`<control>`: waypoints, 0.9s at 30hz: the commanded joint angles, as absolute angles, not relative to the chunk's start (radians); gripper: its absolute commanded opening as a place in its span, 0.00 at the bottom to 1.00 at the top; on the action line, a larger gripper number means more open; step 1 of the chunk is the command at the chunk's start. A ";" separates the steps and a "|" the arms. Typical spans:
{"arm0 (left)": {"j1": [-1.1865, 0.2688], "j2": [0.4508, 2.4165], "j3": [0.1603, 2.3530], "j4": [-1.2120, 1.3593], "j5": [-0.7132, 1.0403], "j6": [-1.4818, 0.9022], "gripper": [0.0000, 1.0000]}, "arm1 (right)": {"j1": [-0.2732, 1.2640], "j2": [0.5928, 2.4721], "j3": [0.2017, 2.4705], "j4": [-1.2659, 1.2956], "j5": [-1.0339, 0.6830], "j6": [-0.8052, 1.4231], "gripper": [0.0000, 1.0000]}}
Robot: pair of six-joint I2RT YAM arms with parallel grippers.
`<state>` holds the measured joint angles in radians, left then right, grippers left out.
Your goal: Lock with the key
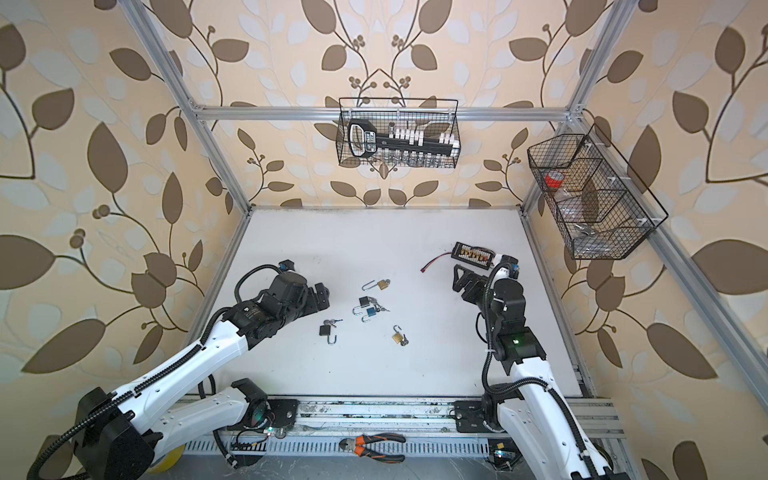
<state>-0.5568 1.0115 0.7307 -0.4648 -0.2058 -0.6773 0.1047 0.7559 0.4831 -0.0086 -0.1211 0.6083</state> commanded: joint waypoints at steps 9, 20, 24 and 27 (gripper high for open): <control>-0.586 0.992 0.641 -0.280 0.079 -0.682 0.99 | 0.475 0.997 0.528 -0.141 -0.203 0.498 0.90; -0.559 0.889 0.571 -0.267 0.091 -0.775 0.99 | 0.778 1.326 0.725 -0.303 -0.015 0.383 0.61; -0.496 0.847 0.533 -0.261 0.152 -0.791 0.99 | 0.833 1.430 0.787 -0.355 0.048 0.357 0.58; -0.456 0.819 0.517 -0.275 0.177 -0.793 0.98 | 0.871 1.494 0.831 -0.396 0.092 0.344 0.55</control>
<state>-0.4812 0.8490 0.5270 -0.2825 0.1307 -0.7715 0.8448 1.4544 0.7853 -0.3134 0.0082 0.3779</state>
